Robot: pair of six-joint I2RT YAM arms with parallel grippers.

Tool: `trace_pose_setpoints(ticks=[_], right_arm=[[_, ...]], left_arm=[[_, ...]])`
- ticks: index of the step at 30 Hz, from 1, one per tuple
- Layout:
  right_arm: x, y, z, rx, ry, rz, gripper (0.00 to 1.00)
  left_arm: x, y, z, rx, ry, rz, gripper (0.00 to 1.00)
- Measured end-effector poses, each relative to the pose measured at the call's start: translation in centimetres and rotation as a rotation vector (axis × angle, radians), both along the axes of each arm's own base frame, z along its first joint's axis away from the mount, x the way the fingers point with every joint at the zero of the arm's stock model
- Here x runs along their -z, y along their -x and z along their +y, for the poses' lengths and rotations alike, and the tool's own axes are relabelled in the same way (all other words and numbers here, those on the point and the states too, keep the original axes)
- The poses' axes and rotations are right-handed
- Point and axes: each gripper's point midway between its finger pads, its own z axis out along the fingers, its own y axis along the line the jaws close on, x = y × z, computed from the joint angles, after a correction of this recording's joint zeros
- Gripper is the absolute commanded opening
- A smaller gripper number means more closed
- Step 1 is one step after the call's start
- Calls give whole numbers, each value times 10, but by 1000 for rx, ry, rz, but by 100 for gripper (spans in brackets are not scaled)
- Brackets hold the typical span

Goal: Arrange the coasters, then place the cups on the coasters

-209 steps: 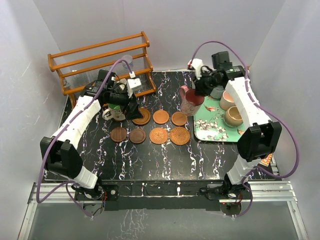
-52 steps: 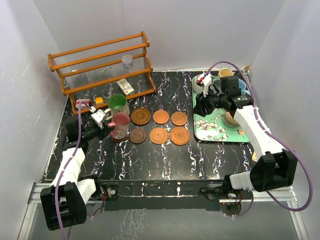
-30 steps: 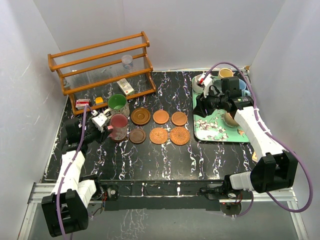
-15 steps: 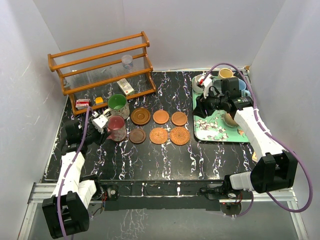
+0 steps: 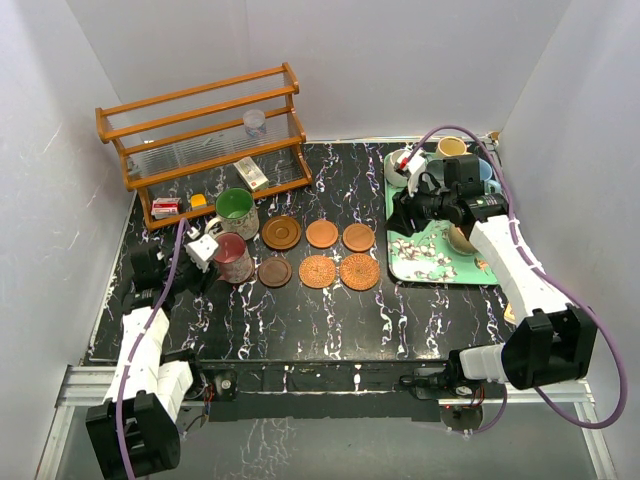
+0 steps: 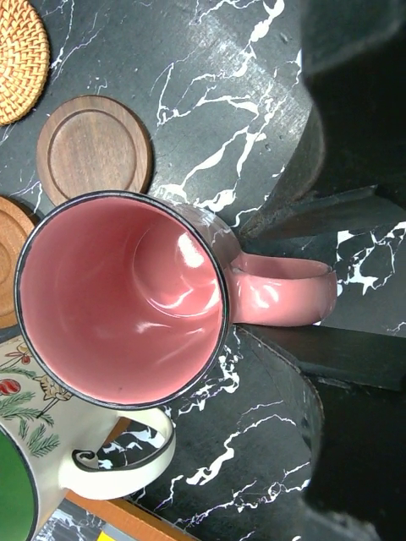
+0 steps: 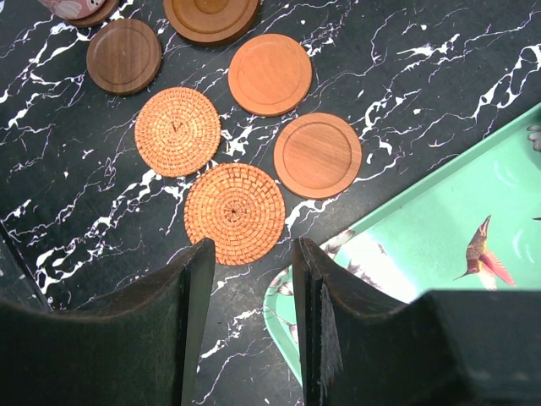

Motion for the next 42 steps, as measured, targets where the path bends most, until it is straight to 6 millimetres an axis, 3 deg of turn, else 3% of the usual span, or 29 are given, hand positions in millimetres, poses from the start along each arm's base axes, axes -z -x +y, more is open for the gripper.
trace_pose_setpoints(ticks=[6, 13, 17, 23, 31, 36, 42], right_arm=[[-2, 1, 0, 1, 0, -8, 43], [-8, -4, -11, 79, 29, -28, 60], [-14, -16, -32, 208, 52, -49, 68], [-14, -38, -83, 455, 87, -48, 71], [3, -56, -131, 658, 155, 7, 71], [22, -64, -163, 760, 205, 59, 70], [32, -88, -162, 751, 183, 101, 61]], left_arm=[[-7, 3, 3, -10, -17, 17, 53], [-48, -2, 7, -35, -30, -4, 75], [-83, -7, 7, -87, 22, -14, 79], [-132, -25, 4, -147, 141, 13, 78], [-125, -47, -3, -182, 255, 165, 78], [-132, -62, -18, -148, 242, 156, 77], [-125, -77, -46, -90, 199, 154, 76]])
